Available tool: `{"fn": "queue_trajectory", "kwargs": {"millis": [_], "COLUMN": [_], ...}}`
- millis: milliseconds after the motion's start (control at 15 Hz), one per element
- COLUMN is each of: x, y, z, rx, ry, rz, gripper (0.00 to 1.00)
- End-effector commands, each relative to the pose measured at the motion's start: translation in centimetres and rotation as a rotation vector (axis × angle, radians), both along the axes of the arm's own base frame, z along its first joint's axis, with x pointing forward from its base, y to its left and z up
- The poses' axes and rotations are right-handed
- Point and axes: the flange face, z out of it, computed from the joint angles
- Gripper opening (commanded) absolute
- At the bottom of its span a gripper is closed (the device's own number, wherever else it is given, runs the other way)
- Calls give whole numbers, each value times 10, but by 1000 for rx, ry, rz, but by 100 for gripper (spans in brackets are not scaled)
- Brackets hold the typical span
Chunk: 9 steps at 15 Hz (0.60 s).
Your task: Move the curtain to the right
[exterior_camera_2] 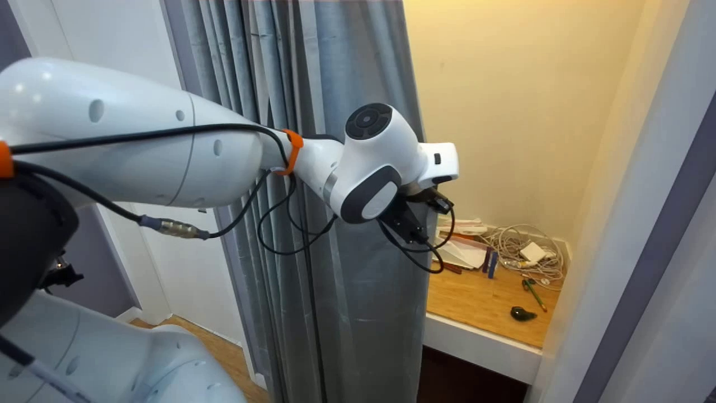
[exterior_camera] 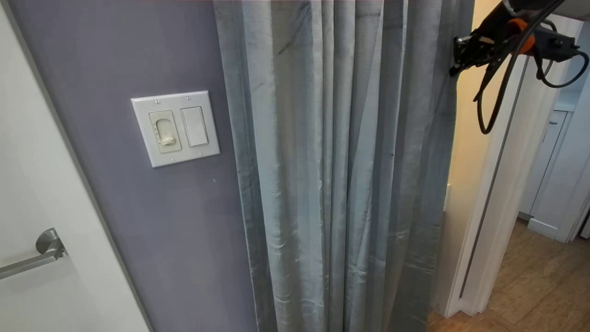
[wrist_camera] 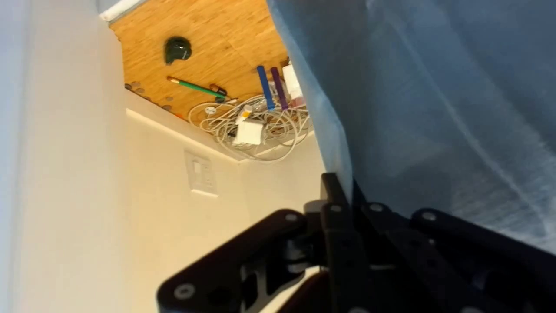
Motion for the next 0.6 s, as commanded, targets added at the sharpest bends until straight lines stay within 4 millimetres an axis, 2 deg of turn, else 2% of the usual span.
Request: {"fn": "queue_trajectory", "kwargs": {"millis": [0,267,533], "x": [34,56,65], "y": [-47,-92,-133], "z": [-8,-1,10], "rx": [14,12,12], "ry": [17,1,-4], "rz": [-152,-273,-386], "gripper": [1,1,1]}}
